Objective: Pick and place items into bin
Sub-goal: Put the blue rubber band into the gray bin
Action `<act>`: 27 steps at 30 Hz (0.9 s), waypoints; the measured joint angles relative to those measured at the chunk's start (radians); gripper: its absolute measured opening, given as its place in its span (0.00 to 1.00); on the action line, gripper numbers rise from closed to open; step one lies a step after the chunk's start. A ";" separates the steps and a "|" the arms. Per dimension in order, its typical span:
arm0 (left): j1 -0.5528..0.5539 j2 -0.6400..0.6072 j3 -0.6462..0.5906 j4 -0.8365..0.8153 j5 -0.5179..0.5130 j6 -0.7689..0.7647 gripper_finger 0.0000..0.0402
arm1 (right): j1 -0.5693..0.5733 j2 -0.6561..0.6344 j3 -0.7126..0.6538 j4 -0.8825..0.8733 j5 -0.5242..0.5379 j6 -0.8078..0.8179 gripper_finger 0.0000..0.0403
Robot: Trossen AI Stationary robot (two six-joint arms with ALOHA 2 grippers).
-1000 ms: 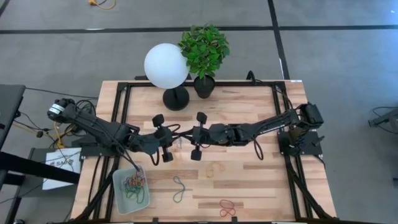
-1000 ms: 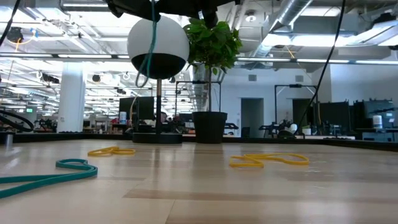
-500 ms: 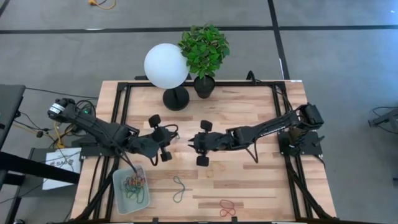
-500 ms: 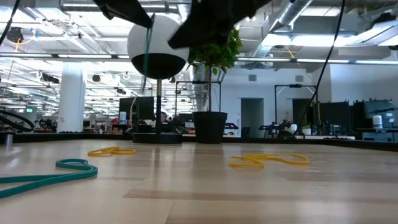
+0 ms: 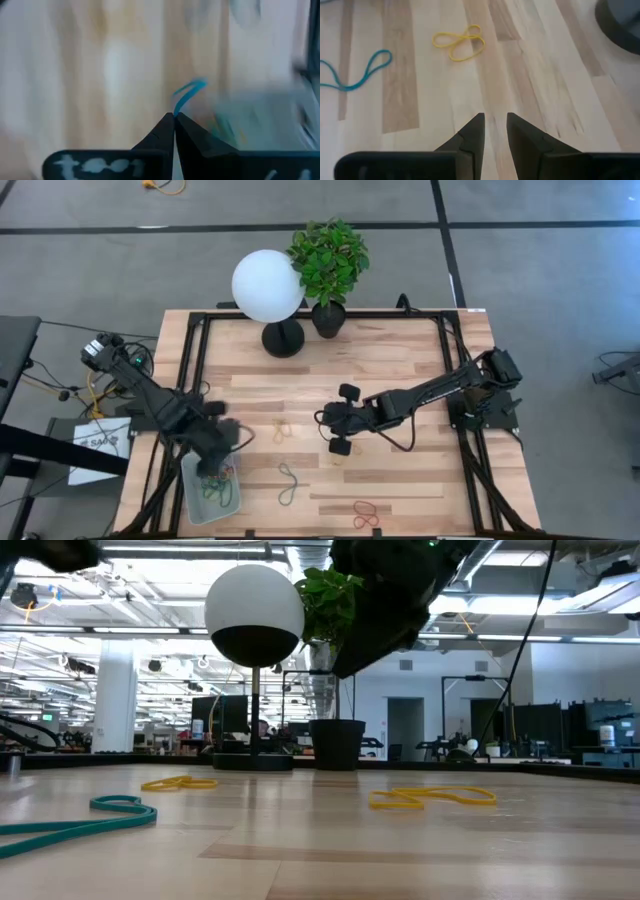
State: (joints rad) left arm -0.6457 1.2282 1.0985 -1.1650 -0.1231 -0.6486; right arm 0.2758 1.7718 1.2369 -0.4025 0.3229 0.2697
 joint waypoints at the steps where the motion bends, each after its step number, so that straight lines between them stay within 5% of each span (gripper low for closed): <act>1: -0.018 0.000 0.000 -0.050 0.078 -0.073 0.00 | 0.003 0.000 0.000 0.003 0.000 0.000 0.19; 5: -0.098 0.000 -0.020 -0.120 0.253 -0.357 0.00 | 0.006 0.000 0.000 0.009 0.000 0.001 0.19; 12: -0.188 0.000 -0.100 -0.028 0.248 -0.553 0.00 | 0.006 0.000 0.000 0.021 -0.004 0.002 0.19; 27: -0.196 0.002 -0.139 0.084 0.006 -0.520 0.09 | 0.006 0.000 0.000 0.025 -0.003 0.002 0.19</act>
State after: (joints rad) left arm -0.8421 1.2304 0.9592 -1.0813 -0.1173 -1.1683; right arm 0.2813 1.7718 1.2369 -0.3779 0.3194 0.2722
